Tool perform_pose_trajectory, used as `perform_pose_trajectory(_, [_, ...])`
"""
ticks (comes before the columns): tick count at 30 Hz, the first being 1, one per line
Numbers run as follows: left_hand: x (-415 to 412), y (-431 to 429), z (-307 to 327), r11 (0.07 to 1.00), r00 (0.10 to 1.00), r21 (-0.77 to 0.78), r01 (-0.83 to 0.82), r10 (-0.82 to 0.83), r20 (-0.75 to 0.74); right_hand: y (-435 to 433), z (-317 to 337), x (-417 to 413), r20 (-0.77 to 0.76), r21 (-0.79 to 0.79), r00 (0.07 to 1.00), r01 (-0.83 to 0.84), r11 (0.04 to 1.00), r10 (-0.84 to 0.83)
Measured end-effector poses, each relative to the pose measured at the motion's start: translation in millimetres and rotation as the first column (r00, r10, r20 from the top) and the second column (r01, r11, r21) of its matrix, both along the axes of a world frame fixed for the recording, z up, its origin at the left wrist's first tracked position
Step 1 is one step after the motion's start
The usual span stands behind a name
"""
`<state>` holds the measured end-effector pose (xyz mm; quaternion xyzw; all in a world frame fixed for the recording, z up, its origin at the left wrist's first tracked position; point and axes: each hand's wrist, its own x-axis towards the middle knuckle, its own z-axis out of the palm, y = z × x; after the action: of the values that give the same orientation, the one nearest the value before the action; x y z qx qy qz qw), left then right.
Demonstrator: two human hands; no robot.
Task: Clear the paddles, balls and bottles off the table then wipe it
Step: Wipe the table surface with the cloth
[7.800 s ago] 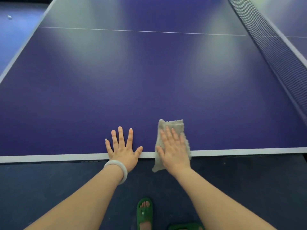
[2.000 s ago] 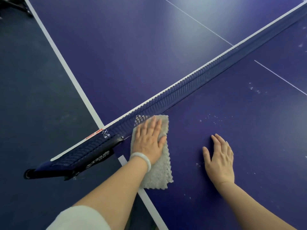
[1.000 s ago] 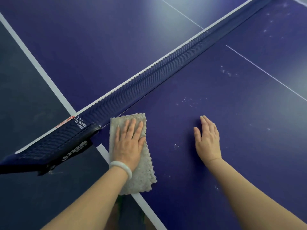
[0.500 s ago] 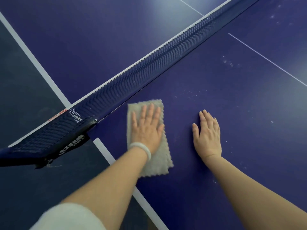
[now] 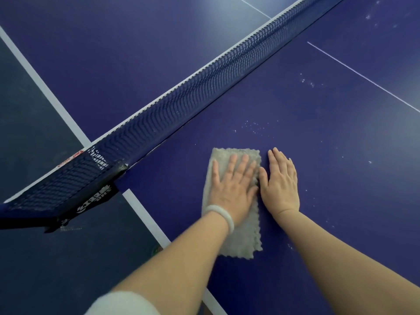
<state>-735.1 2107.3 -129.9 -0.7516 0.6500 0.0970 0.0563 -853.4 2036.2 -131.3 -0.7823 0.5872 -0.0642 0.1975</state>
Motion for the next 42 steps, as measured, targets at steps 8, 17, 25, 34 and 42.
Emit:
perform_pose_trajectory(8, [83, 95, -1, 0.983, 0.981, 0.007, -0.182, 0.181, 0.075, 0, 0, 1, 0.015, -0.03, 1.0, -0.013, 0.999, 0.013])
perform_pose_trajectory(17, [143, 67, -6, 0.985, 0.982, 0.004, -0.173, 0.172, 0.077, 0, -1, 1, 0.024, -0.066, 1.0, -0.014, 0.998, 0.015])
perform_pose_trajectory(25, [150, -18, -4, 1.0, 0.997, 0.002, -0.007, 0.007, 0.075, -1, 0, 4, -0.036, -0.078, 0.999, 0.007, 0.997, -0.01])
perform_pose_trajectory(34, [158, -25, -2, 0.985, 0.982, 0.002, 0.171, -0.17, 0.076, -46, 3, 11, 0.074, -0.054, 0.972, 0.226, 0.973, -0.221])
perform_pose_trajectory(42, [170, -54, -2, 0.984, 0.984, 0.009, 0.179, -0.179, -0.003, -77, -8, 23, -0.04, -0.113, 0.892, 0.444, 0.889, -0.451])
